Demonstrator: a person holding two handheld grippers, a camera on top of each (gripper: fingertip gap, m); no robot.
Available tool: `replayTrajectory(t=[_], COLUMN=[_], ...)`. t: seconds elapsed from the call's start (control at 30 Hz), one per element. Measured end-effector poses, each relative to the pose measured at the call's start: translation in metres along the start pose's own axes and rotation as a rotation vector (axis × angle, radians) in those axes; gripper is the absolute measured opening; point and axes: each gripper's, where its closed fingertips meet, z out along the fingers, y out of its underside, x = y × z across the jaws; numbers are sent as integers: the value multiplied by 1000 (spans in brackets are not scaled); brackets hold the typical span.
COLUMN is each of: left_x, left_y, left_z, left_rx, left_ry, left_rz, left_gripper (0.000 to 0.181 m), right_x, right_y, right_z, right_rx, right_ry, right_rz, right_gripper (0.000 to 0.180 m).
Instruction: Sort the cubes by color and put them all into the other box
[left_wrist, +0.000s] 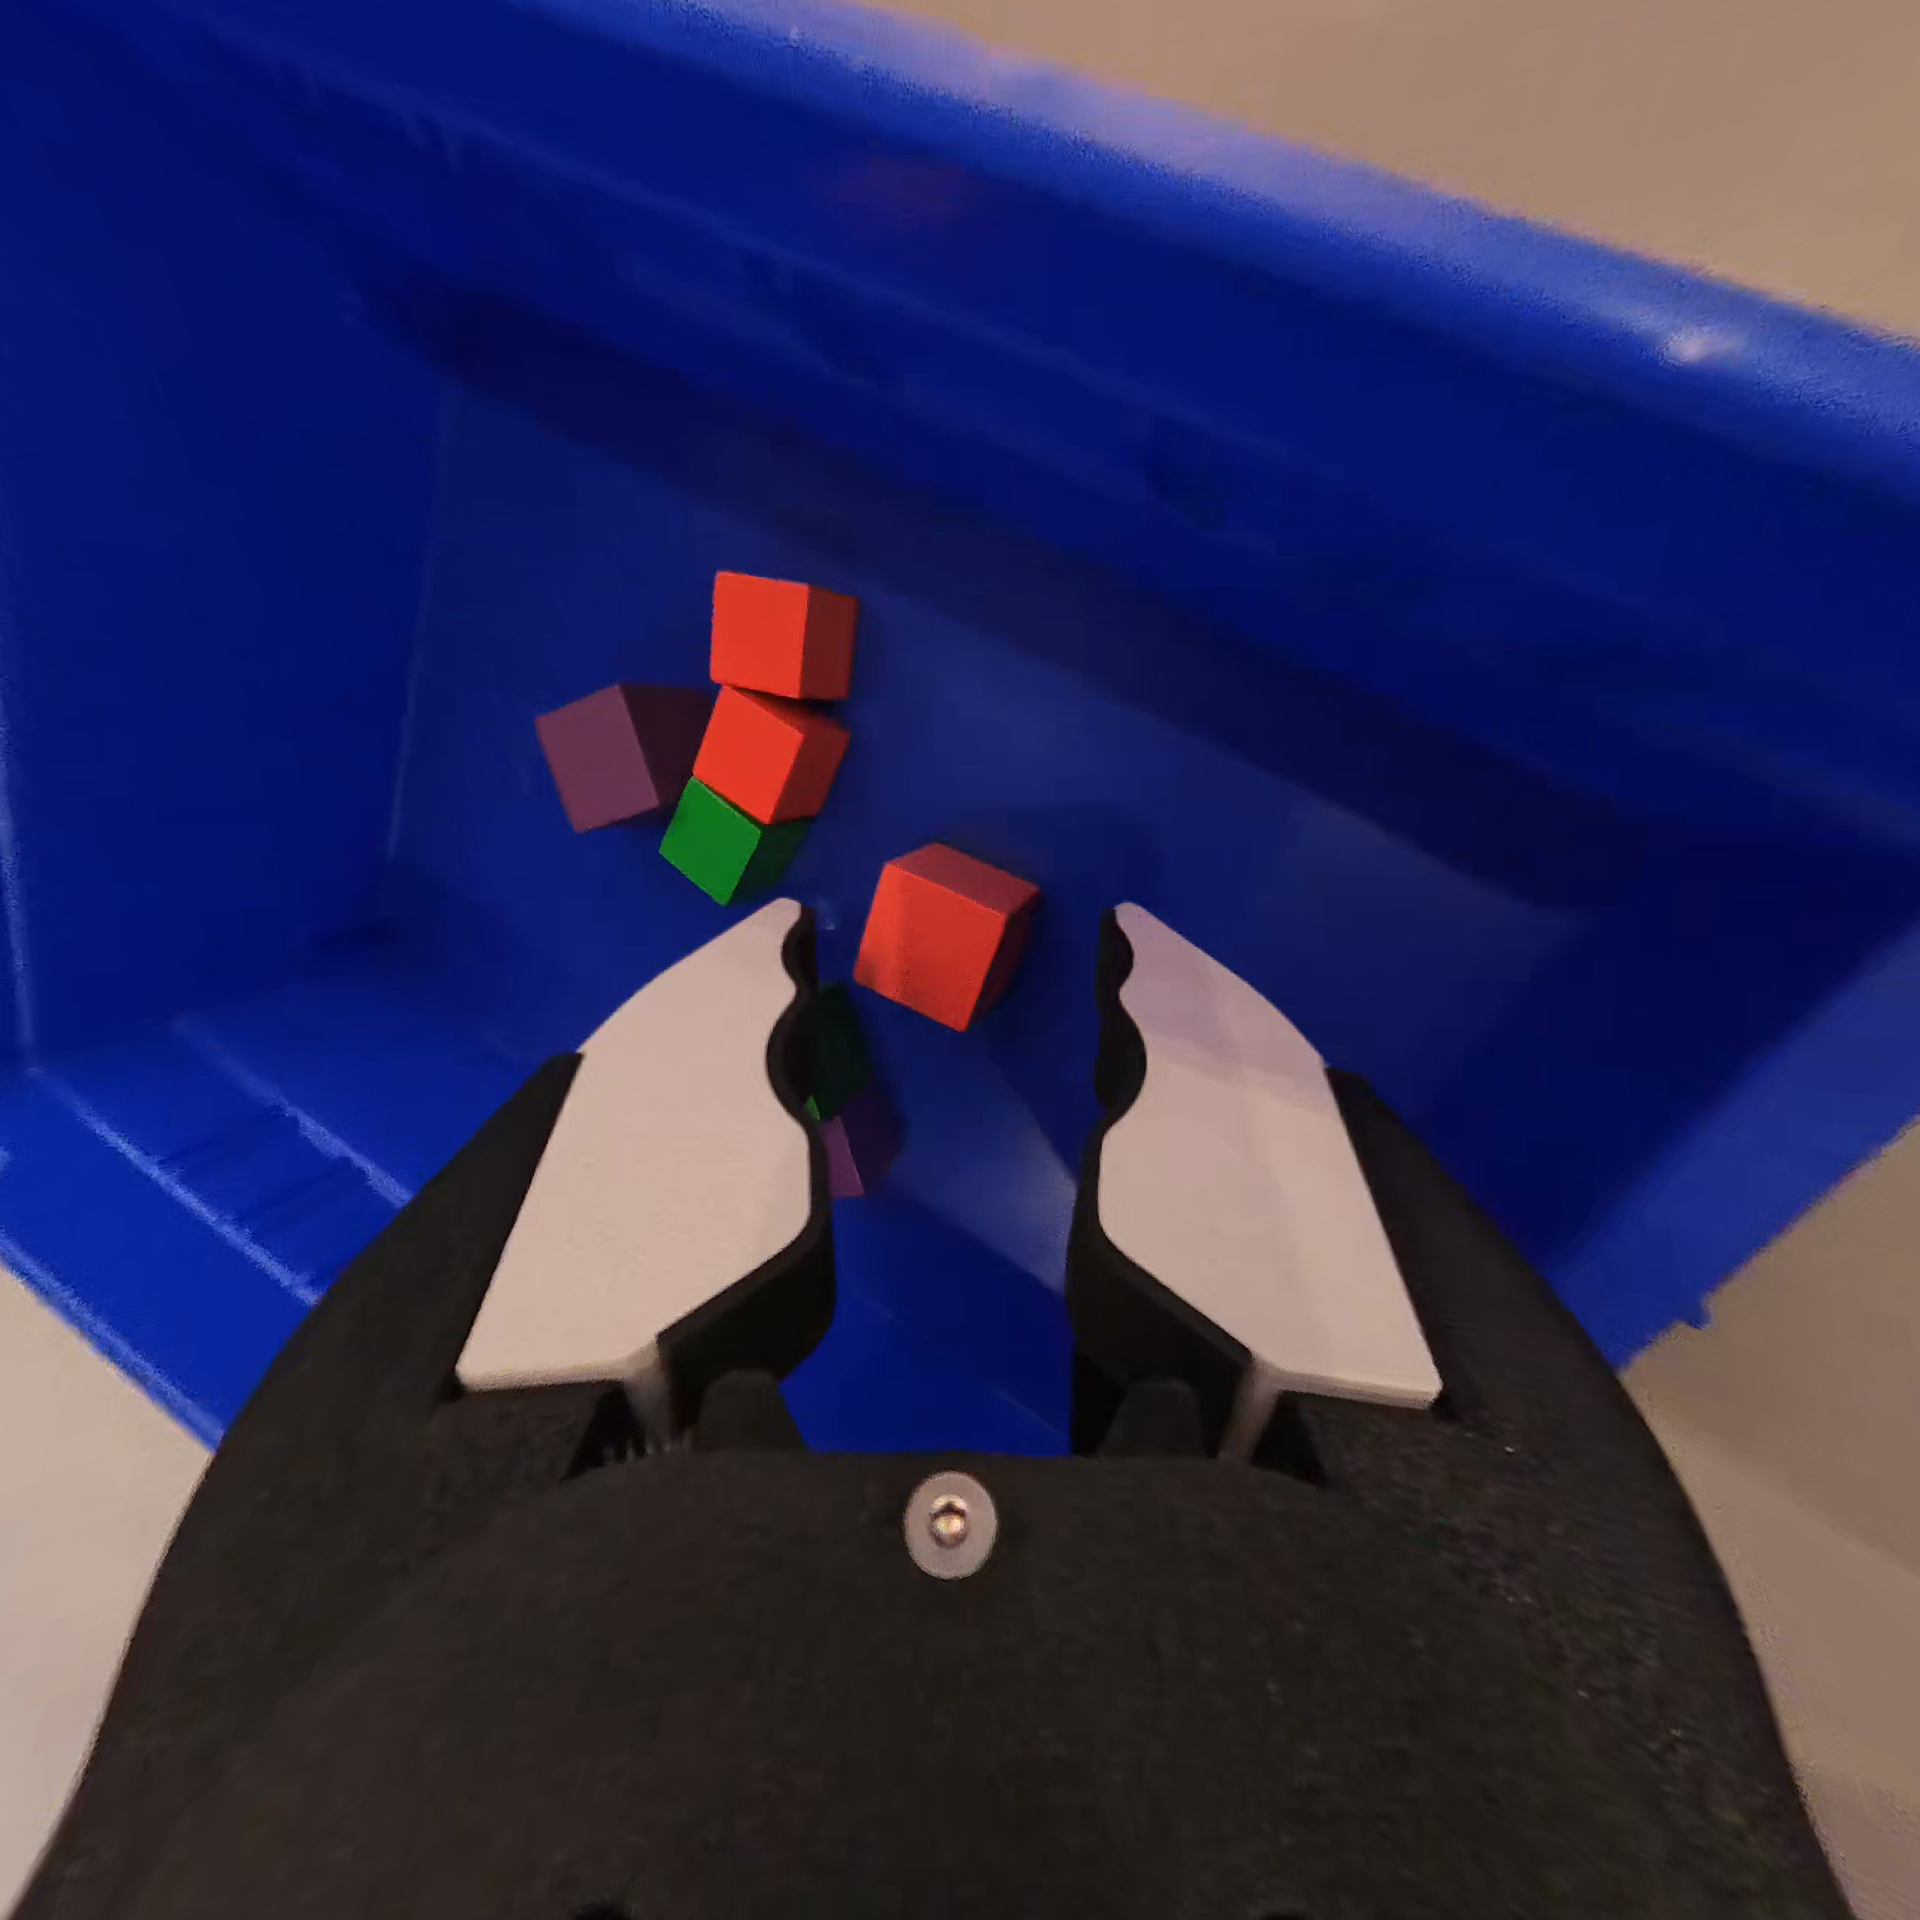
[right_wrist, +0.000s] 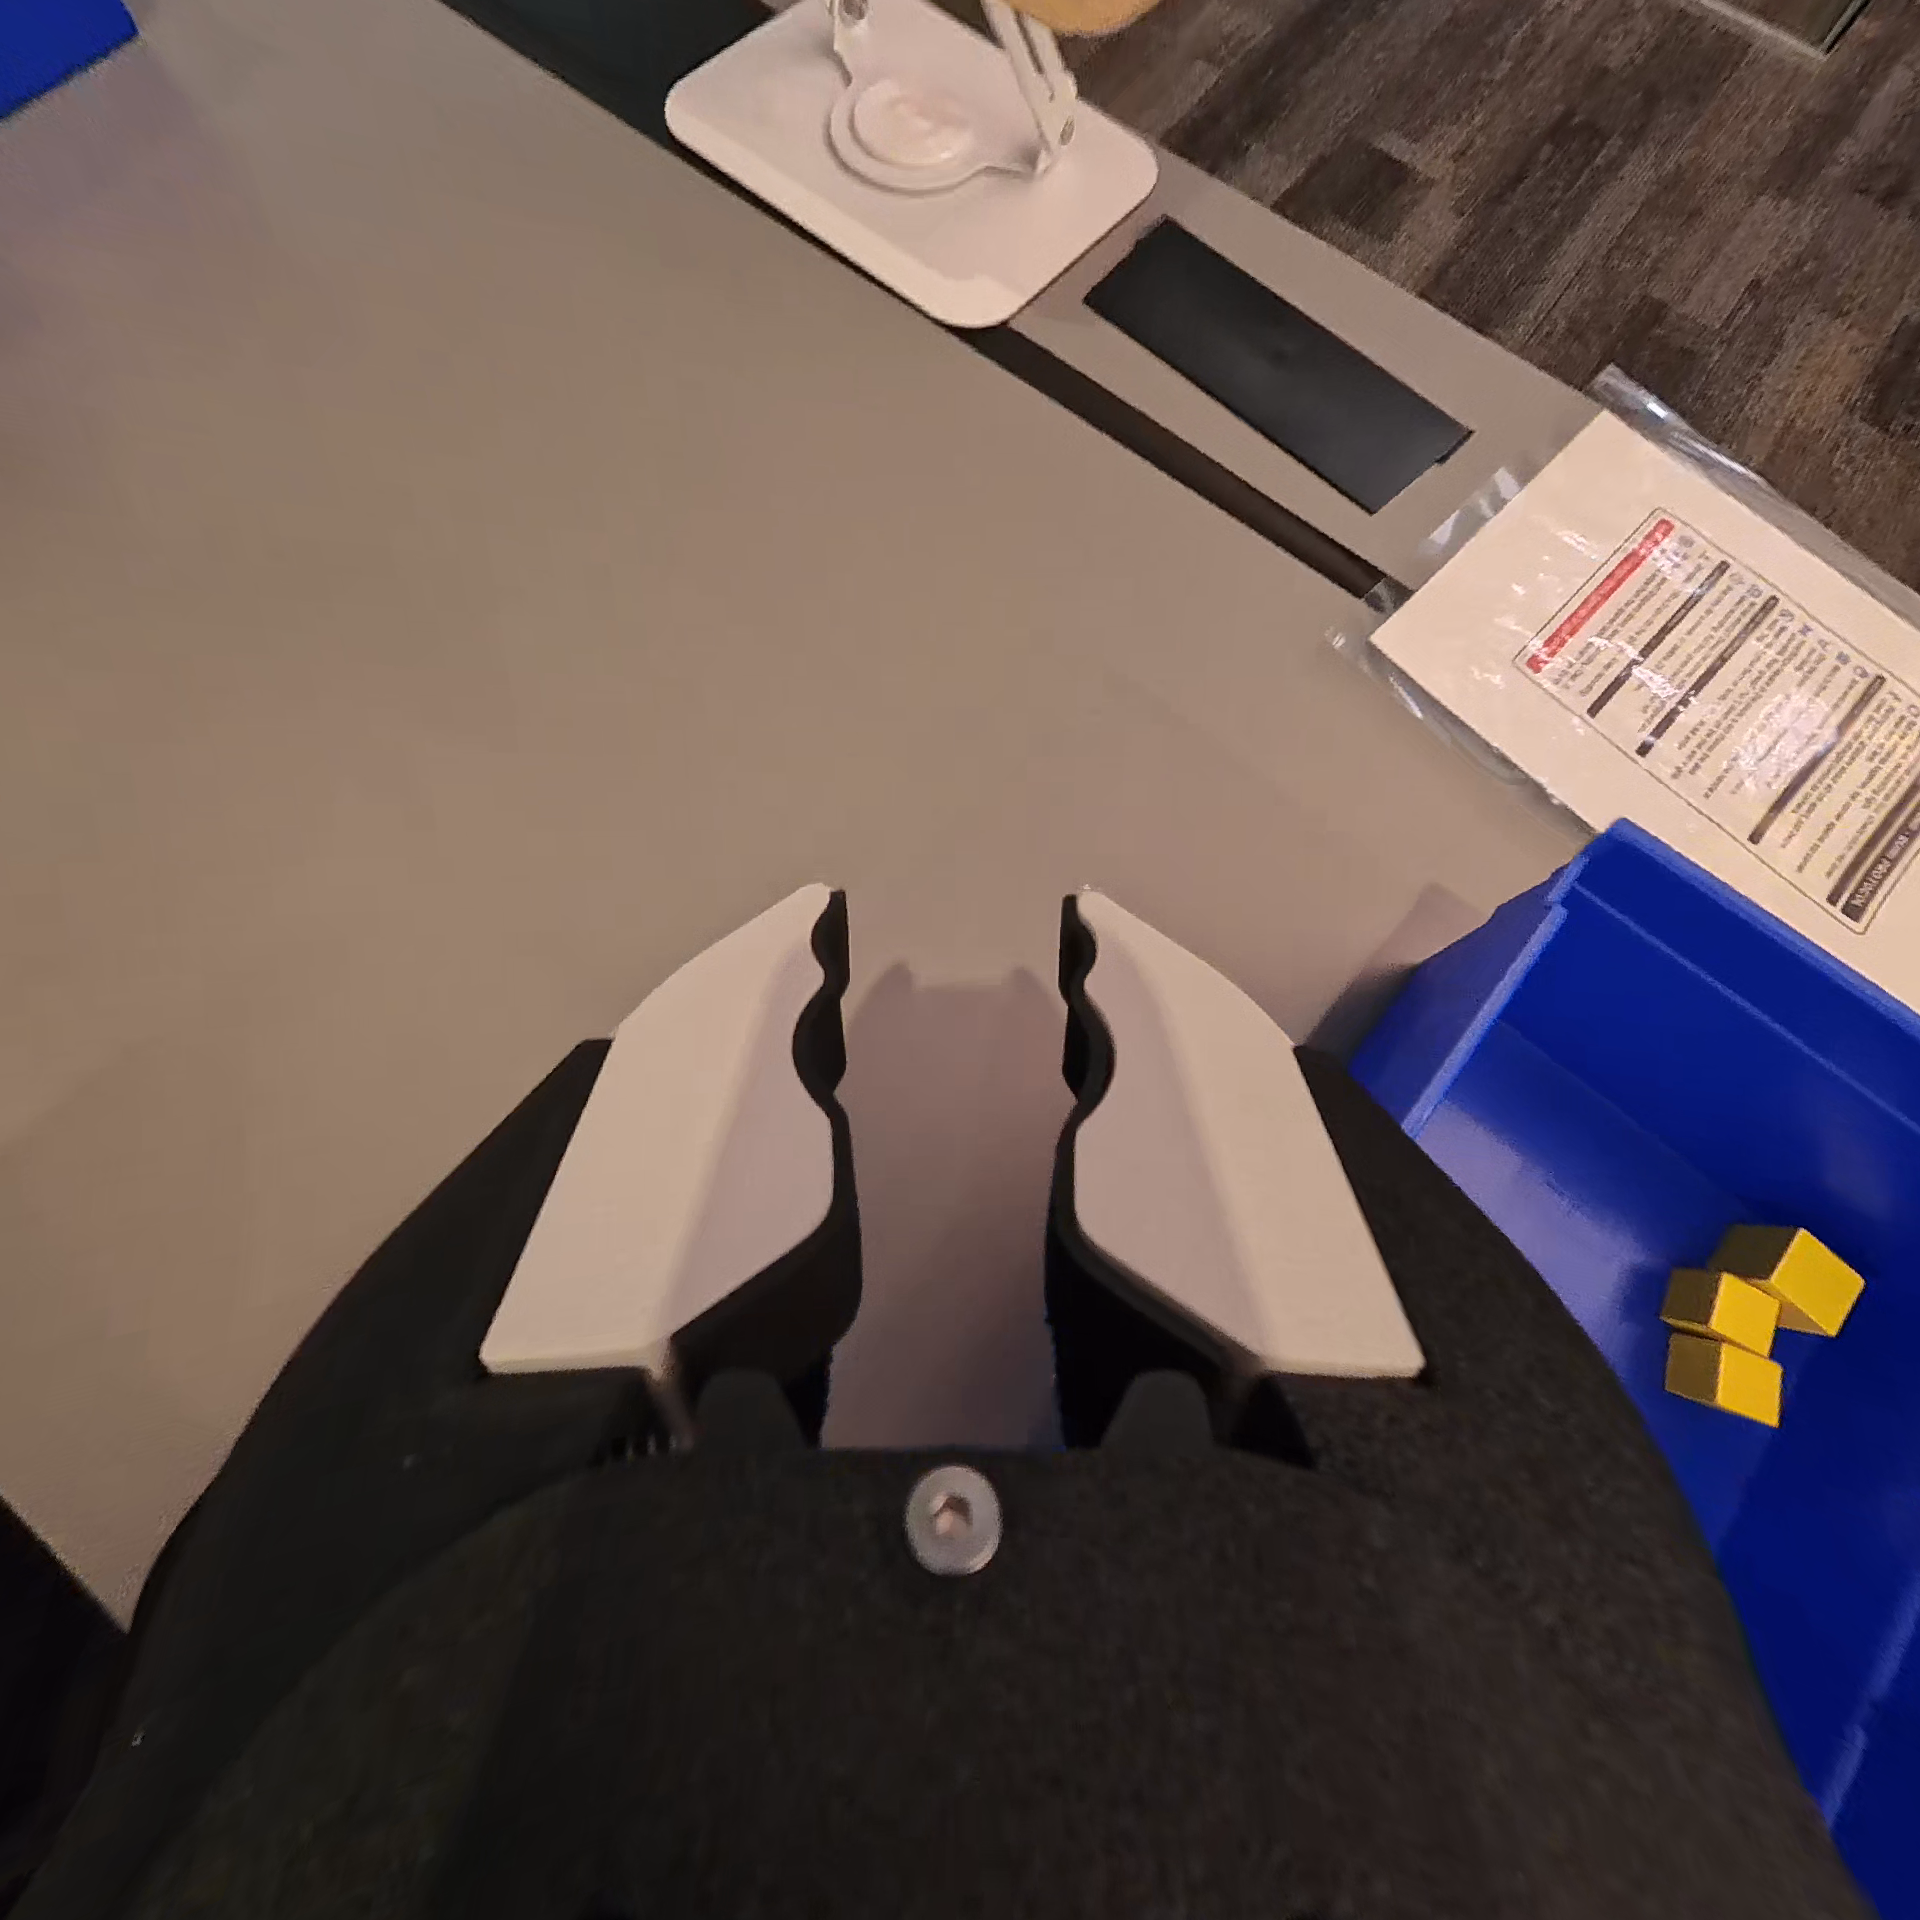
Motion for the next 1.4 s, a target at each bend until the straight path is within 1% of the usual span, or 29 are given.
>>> replayTrajectory(t=[0.13, 0.17, 0.2, 0.23, 0.33, 0.4, 0.47, 0.5, 0.57, 0.63, 0.73, 0.8, 0.87, 0.93, 1.03, 1.07, 1.1, 1.23, 1.27, 1.33, 1.4], left_x=[-5, -4, -2, -1, -4, -11, -18, -20, -16, -4, 32, 56, 81, 102, 118, 121, 125, 136, 136, 137, 135], left_y=[6, 7, 6, 6, 8, -1, -26, -45, -93, -143, -215, -255, -286, -310, -333, -339, -343, -357, -360, -366, -370], left_z=[15, 18, 19, 19, 11, -5, -33, -51, -90, -128, -175, -199, -213, -219, -221, -221, -221, -219, -220, -220, -217], left_rx=[-15, -13, -4, -3, -11, 57, 188, 283, 482, 666, 946, 1104, 1212, 1271, 1307, 1313, 1317, 1331, 1340, 1355, 1356], left_ry=[22, 28, 44, 51, 30, -26, -95, -130, -185, -241, -223, -208, -175, -151, -150, -155, -144, -131, -139, -141, -150], left_rz=[4, 4, -1, -6, -16, -37, -64, -70, -64, -23, 25, 59, 110, 168, 211, 212, 221, 269, 271, 274, 256], left_gripper=[49, 46, 37, 34, 29, 28, 28, 28, 28, 28, 28, 28, 27, 27, 27, 27, 27, 27, 27, 27, 28], right_x=[-11, -15, -18, -21, -32, -45, -65, -77, -111, -152, -227, -273, -309, -329, -332, -331, -333, -341, -342, -342, -336], right_y=[2, 1, -1, -3, -10, -19, -35, -46, -72, -101, -143, -163, -179, -193, -206, -204, -199, -187, -184, -180, -183], right_z=[-2, -2, -2, -1, 5, 12, 22, 28, 41, 53, 62, 61, 55, 49, 49, 51, 50, 36, 34, 28, 28], right_rx=[-72, -79, -80, -80, -73, -52, -15, 10, 61, 118, 234, 273, 295, 328, 372, 353, 322, 235, 208, 192, 225], right_ry=[7, 5, 4, -1, -29, -74, -143, -186, -299, -420, -647, -826, -984, -1089, -1106, -1109, -1148, -1350, -1392, -1484, -1492], right_rz=[-49, -59, -68, -73, -82, -75, -55, -39, -21, -50, -111, -92, -40, 10, 87, 108, 120, 226, 244, 267, 299], right_gripper=[38, 38, 38, 38, 38, 37, 36, 35, 35, 37, 45, 48, 51, 52, 50, 51, 51, 50, 46, 30, 30])
